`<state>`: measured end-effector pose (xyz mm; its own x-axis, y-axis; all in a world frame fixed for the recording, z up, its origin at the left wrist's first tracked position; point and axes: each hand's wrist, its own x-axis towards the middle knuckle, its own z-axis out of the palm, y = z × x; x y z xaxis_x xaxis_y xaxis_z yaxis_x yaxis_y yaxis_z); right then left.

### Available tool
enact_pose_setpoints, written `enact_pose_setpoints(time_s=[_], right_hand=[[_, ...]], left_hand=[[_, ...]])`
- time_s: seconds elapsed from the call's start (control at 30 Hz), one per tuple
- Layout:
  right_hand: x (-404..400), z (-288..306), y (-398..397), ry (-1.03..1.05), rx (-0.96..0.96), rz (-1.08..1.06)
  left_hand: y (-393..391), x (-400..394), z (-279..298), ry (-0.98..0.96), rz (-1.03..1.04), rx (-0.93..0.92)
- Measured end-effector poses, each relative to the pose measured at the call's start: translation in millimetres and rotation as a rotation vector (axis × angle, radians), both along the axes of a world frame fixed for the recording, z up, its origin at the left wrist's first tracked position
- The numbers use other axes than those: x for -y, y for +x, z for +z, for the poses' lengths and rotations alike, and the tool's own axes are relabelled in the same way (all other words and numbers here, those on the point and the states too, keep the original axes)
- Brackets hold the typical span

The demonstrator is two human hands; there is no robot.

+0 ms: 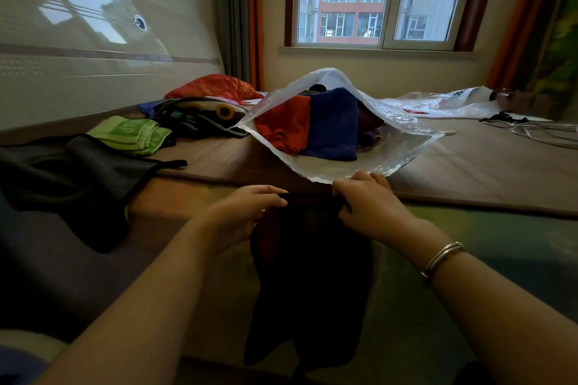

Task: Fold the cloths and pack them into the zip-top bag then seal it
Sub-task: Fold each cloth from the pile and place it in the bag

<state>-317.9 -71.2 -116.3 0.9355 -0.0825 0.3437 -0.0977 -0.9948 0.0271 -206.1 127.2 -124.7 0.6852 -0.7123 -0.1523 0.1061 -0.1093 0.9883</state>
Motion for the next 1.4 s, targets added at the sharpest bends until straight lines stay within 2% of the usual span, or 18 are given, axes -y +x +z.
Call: enact_pose_setpoints(time_s=[0.07, 0.13, 0.2, 0.3, 0.37, 0.43, 0.57, 0.63, 0.73, 0.9, 1.13, 1.27, 1.37, 1.4], right_hand=[[-1, -3, 2, -0.061, 0.058, 0.029], [-3, -2, 3, -0.012, 0.081, 0.143], [-9, 2, 1, 0.125, 0.045, 0.246], [-19, 11, 3, 0.410, 0.065, 0.352], [-23, 19, 5, 0.576, 0.055, 0.362], [-25, 26, 4, 0.692, -0.034, 0.375], [-22, 30, 0, 0.867, -0.130, 0.451], [-18, 28, 0, 0.850, -0.100, 0.435], [-13, 25, 1, 0.717, -0.053, 0.371], [-12, 20, 2, 0.626, 0.025, 0.346], [-14, 19, 1, 0.604, 0.153, 0.359], [-16, 19, 2, 0.570, 0.205, 0.345], [-12, 25, -3, 0.546, 0.149, 0.289], [-7, 28, -7, 0.480, 0.101, 0.240]], left_hand=[[-3, 4, 3, -0.026, 0.062, -0.051], [-3, 6, 3, 0.077, 0.202, 0.114], [-4, 8, 2, 0.171, 0.329, 0.363], [-11, 12, 2, 0.053, 0.350, 0.493], [-15, 14, 4, -0.055, 0.305, 0.406], [-19, 15, 9, -0.132, 0.239, 0.263], [-25, 18, 18, -0.190, 0.129, 0.030], [-26, 18, 21, -0.217, 0.091, -0.025], [-27, 16, 23, -0.240, 0.032, -0.032], [-34, 15, 25, -0.241, 0.003, 0.137], [-41, 20, 29, -0.216, -0.044, 0.202], [-42, 22, 26, -0.191, 0.032, 0.327], [-38, 19, 29, -0.199, 0.136, 0.454], [-37, 17, 33, -0.217, 0.154, 0.489]])
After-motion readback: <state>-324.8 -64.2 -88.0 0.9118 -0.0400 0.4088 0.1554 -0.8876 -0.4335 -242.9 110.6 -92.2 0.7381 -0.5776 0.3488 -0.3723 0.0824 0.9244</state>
